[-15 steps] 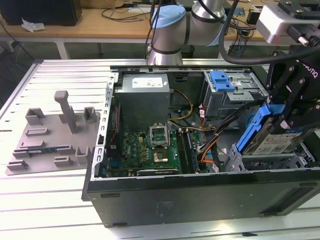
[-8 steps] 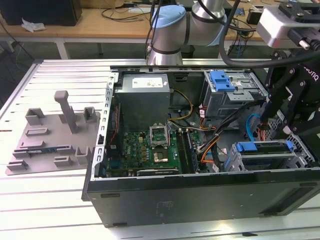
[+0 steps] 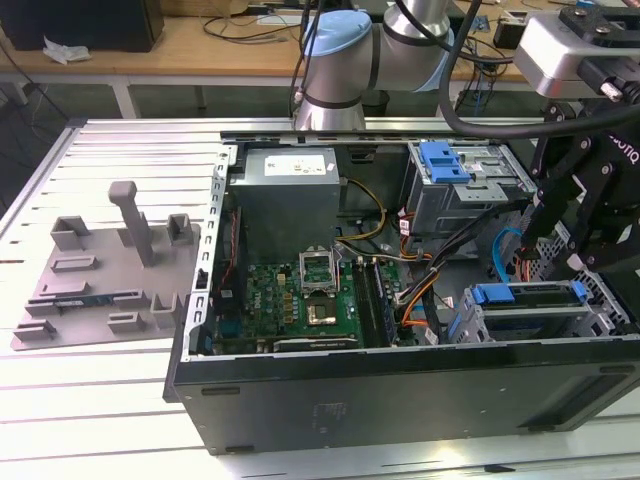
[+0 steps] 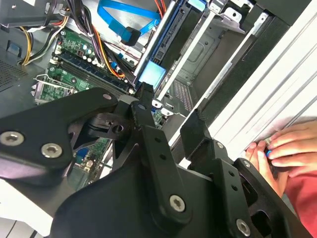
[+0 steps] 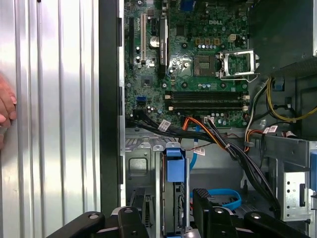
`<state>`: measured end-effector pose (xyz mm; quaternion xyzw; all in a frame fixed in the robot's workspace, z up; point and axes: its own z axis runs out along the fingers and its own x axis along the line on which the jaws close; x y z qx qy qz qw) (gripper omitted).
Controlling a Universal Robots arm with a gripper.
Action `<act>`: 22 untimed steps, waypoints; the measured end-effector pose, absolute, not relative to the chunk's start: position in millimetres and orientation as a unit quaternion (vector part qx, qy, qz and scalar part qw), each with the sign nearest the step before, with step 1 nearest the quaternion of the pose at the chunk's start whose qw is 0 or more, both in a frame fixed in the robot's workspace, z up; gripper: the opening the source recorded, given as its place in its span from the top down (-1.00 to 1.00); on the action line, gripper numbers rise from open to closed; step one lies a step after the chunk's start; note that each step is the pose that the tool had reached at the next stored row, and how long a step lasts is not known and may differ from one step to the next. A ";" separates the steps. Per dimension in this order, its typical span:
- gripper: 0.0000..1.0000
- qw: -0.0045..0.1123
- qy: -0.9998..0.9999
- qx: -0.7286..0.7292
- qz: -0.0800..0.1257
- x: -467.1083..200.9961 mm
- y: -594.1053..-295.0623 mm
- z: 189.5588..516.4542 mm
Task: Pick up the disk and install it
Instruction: 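Insert the first disk wire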
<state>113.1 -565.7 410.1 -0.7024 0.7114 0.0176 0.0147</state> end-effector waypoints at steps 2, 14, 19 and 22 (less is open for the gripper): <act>0.00 0.015 0.711 -0.702 0.018 113.2 -565.8 410.1; 0.00 0.001 0.712 -0.703 0.004 113.2 -556.4 410.0; 0.00 -0.010 0.712 -0.702 -0.007 113.2 -536.3 410.1; 0.00 -0.015 0.712 -0.702 -0.012 113.2 -524.1 410.1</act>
